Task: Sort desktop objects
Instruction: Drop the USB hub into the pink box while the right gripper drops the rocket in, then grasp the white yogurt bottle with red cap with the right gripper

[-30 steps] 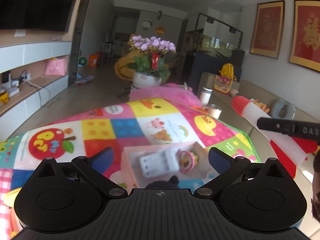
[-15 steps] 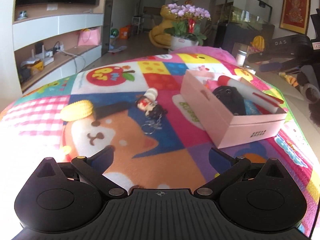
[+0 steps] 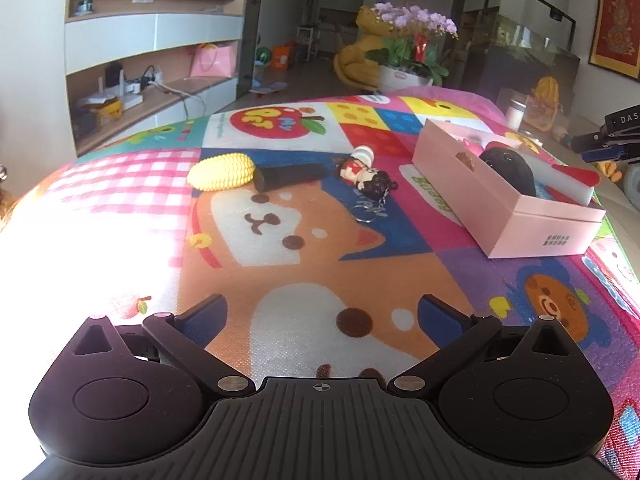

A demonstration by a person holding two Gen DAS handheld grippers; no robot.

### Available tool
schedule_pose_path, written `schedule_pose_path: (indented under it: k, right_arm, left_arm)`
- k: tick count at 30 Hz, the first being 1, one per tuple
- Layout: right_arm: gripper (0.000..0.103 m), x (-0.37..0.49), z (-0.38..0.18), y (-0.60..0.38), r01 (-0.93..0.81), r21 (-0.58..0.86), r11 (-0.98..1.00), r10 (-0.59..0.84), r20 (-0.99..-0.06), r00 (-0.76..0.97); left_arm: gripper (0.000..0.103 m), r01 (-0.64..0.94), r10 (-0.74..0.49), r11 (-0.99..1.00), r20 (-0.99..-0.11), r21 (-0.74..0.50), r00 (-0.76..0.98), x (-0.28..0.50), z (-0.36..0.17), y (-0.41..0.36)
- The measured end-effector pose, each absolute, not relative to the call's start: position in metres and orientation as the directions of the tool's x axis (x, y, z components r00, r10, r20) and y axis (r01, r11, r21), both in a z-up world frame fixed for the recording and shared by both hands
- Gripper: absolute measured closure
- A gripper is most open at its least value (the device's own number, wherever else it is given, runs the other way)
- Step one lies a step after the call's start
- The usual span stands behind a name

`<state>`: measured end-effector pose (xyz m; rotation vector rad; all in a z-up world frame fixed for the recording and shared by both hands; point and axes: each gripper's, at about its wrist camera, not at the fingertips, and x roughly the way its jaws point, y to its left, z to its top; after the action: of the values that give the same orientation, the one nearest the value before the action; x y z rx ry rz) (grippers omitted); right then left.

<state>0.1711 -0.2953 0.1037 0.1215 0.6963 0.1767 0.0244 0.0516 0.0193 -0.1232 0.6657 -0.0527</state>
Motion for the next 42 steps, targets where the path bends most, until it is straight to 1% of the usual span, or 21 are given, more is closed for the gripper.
schedule_pose_path:
  k: [2,5,7,9,12,14,15,18,20,22,24,27,29,31,33,36,38,42]
  right_arm:
    - [0.076,0.165,0.106,-0.283,-0.163,0.175,0.971,0.237,-0.623,0.746]
    - [0.076,0.163,0.11,-0.25,-0.251,0.208,0.945,0.326,-0.62,0.713]
    - [0.076,0.169,0.111,-0.216,-0.309,0.235,0.922,0.387,-0.627,0.676]
    - [0.076,0.176,0.108,-0.18,-0.366,0.227,0.903,0.422,-0.635,0.647]
    - [0.076,0.19,0.098,-0.122,-0.443,0.175,0.879,0.437,-0.666,0.604]
    - [0.076,0.204,0.087,-0.09,-0.457,0.144,0.878,0.416,-0.702,0.579]
    - [0.075,0.211,0.08,-0.074,-0.453,0.118,0.884,0.391,-0.718,0.576]
    - [0.061,0.233,0.054,-0.047,-0.438,0.081,0.895,0.33,-0.78,0.531]
    - [0.061,0.242,0.039,-0.041,-0.416,0.072,0.907,0.295,-0.814,0.501]
    - [0.078,0.239,0.035,-0.039,-0.428,0.027,0.903,0.265,-0.82,0.507]
    - [0.078,0.226,0.04,-0.041,-0.486,0.054,0.872,0.314,-0.824,0.472]
    - [0.077,0.201,0.057,-0.048,-0.593,0.216,0.776,0.461,-0.835,0.299]
    - [0.075,0.191,0.07,-0.054,-0.622,0.253,0.741,0.507,-0.819,0.27]
    - [0.068,0.195,0.082,-0.059,-0.581,0.22,0.783,0.483,-0.805,0.345]
    - [0.068,0.215,0.083,-0.063,-0.482,0.183,0.857,0.413,-0.802,0.431]
    - [0.067,0.257,0.067,-0.064,-0.317,0.186,0.93,0.323,-0.824,0.465]
    - [0.067,0.275,0.054,-0.058,-0.268,0.163,0.95,0.279,-0.831,0.481]
    - [0.069,0.3,0.026,-0.043,-0.208,0.066,0.976,0.165,-0.848,0.503]
  left_arm:
    - [0.0,0.003,-0.077,0.993,-0.615,-0.121,0.785,0.025,0.017,0.051]
    - [0.0,-0.012,-0.062,0.994,-0.634,-0.111,0.77,0.026,0.011,0.049]
    - [0.0,-0.015,-0.058,0.994,-0.63,-0.11,0.775,0.025,0.01,0.049]
    - [0.0,-0.022,-0.052,0.994,-0.628,-0.109,0.776,0.025,0.009,0.049]
    - [0.0,-0.025,-0.034,0.996,-0.63,-0.084,0.776,0.025,0.008,0.045]
    - [0.0,-0.027,-0.029,0.997,-0.631,-0.079,0.775,0.025,0.007,0.044]
    - [0.0,-0.027,-0.031,0.996,-0.63,-0.082,0.776,0.025,0.007,0.045]
    - [0.0,-0.032,-0.033,0.995,-0.626,-0.092,0.779,0.024,0.007,0.046]
    - [0.0,-0.032,-0.036,0.995,-0.625,-0.098,0.78,0.024,0.008,0.047]
    - [0.0,-0.032,-0.038,0.994,-0.624,-0.1,0.78,0.024,0.008,0.047]
    - [0.0,-0.032,-0.038,0.994,-0.624,-0.101,0.78,0.024,0.008,0.047]
    - [0.0,-0.033,-0.045,0.993,-0.62,-0.114,0.783,0.024,0.008,0.049]
    - [0.0,-0.033,-0.05,0.992,-0.618,-0.122,0.785,0.023,0.008,0.049]
    - [0.0,-0.033,-0.05,0.992,-0.617,-0.123,0.785,0.023,0.008,0.05]
    - [0.0,-0.033,-0.051,0.992,-0.617,-0.125,0.785,0.023,0.008,0.05]
    - [0.0,-0.034,-0.055,0.991,-0.615,-0.131,0.787,0.023,0.008,0.05]
    - [0.0,-0.034,-0.056,0.99,-0.614,-0.134,0.788,0.022,0.008,0.05]
    - [0.0,-0.034,-0.056,0.99,-0.614,-0.134,0.788,0.022,0.008,0.05]
